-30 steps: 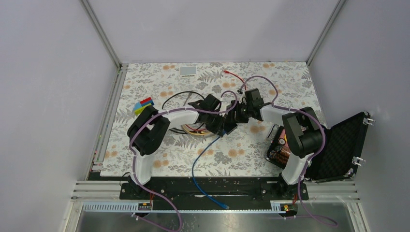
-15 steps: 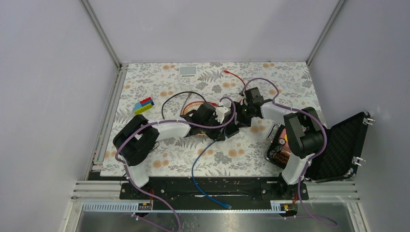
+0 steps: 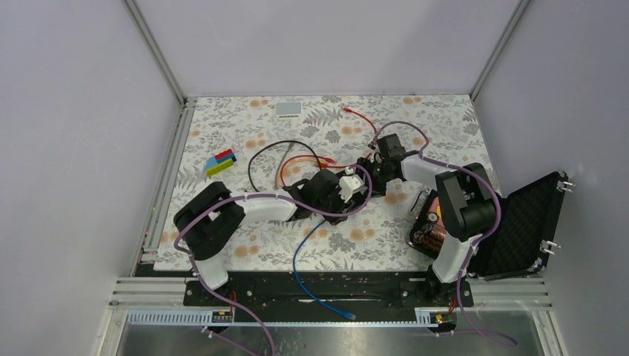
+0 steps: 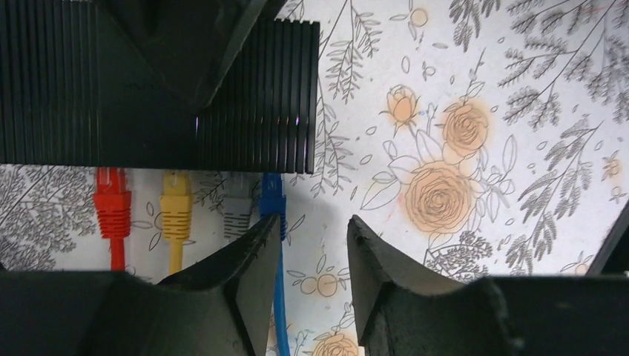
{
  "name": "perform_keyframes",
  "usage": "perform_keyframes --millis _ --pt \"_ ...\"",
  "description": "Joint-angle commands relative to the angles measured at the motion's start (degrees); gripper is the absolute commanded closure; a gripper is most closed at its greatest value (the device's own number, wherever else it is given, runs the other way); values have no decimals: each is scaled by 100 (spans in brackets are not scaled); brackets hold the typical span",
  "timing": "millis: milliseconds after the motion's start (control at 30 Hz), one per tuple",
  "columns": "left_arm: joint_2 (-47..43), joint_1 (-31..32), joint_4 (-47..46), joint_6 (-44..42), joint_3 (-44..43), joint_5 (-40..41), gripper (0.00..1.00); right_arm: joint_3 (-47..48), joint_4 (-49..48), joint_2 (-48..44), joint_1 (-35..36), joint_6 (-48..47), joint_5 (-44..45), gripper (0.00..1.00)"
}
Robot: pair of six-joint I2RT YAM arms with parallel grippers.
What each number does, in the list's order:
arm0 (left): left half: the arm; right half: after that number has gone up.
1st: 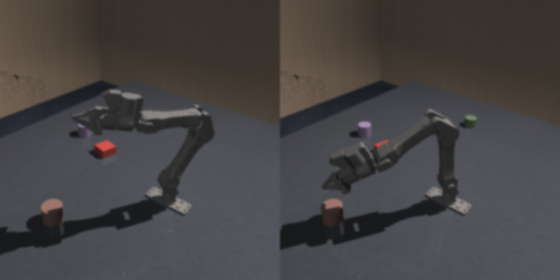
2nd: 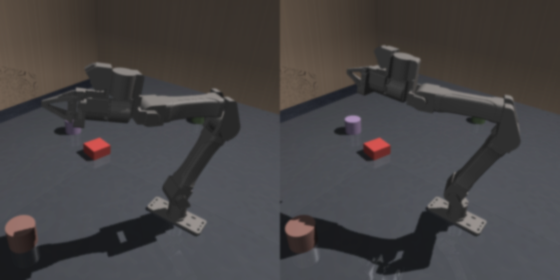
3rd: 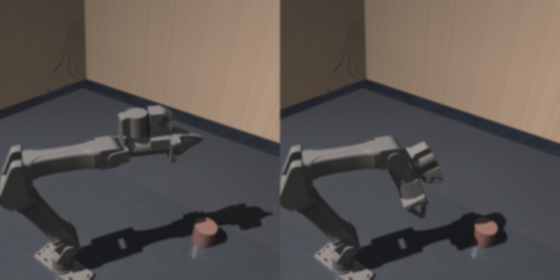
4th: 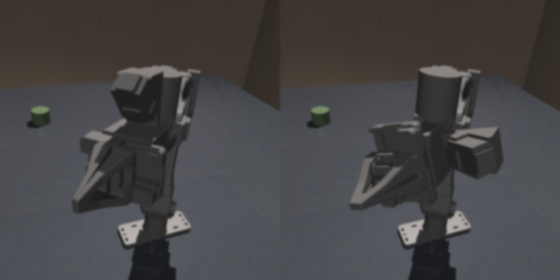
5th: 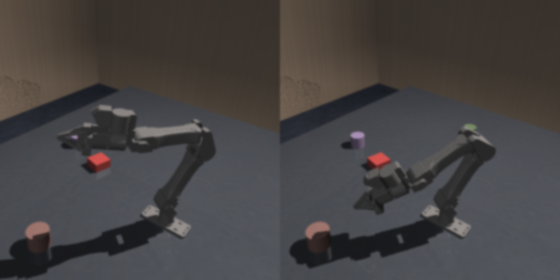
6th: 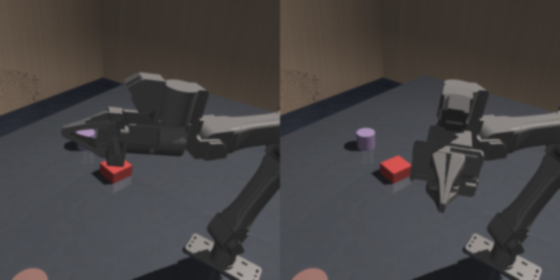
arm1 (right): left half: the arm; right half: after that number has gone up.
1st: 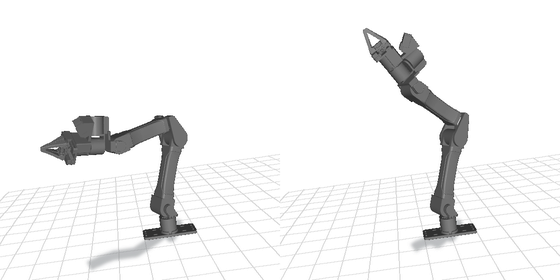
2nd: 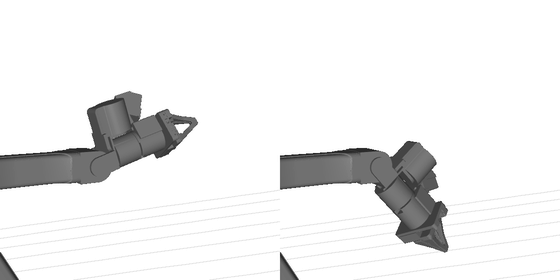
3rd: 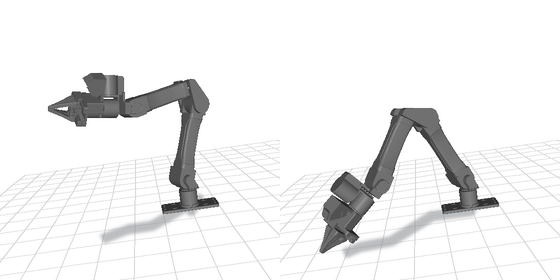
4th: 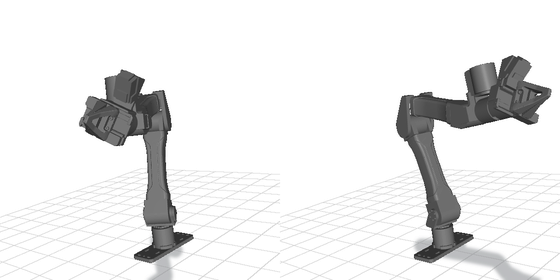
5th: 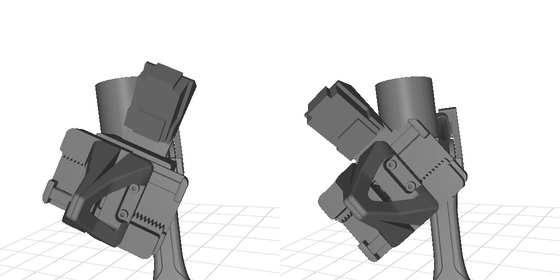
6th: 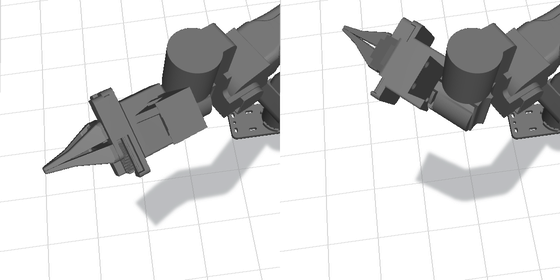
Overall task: Insert the plug into the switch port
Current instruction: Insert the connector into the switch port.
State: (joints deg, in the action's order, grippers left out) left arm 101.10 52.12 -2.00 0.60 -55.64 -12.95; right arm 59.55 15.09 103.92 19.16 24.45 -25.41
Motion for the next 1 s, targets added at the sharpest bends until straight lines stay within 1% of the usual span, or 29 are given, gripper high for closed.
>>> perform_keyframes --millis 0,167,300,467,600,633,733,767,967 --pt "-371 62 -261 -379 277 644 61 -119 657 302 -43 -246 112 34" --pt "-413 62 -102 -535 253 878 60 -103 643 344 -50 -257 63 34" --pt "-293 66 -61 -569 251 800 62 -84 646 346 -61 -273 42 34" --pt "-184 62 -90 -513 313 614 69 -58 639 385 -61 -322 -29 37" --pt "-168 66 -152 -519 324 570 76 -90 602 451 -61 -344 -244 42" --pt "-157 67 -176 -525 296 562 79 -154 560 454 -55 -332 -346 43" --pt "-54 66 -187 -515 142 488 96 -369 436 385 15 -296 -440 45" --pt "-8 62 -197 -498 82 467 100 -440 398 357 37 -275 -457 45" --pt "117 67 -351 -498 -155 366 100 -813 225 338 130 -250 -383 45"
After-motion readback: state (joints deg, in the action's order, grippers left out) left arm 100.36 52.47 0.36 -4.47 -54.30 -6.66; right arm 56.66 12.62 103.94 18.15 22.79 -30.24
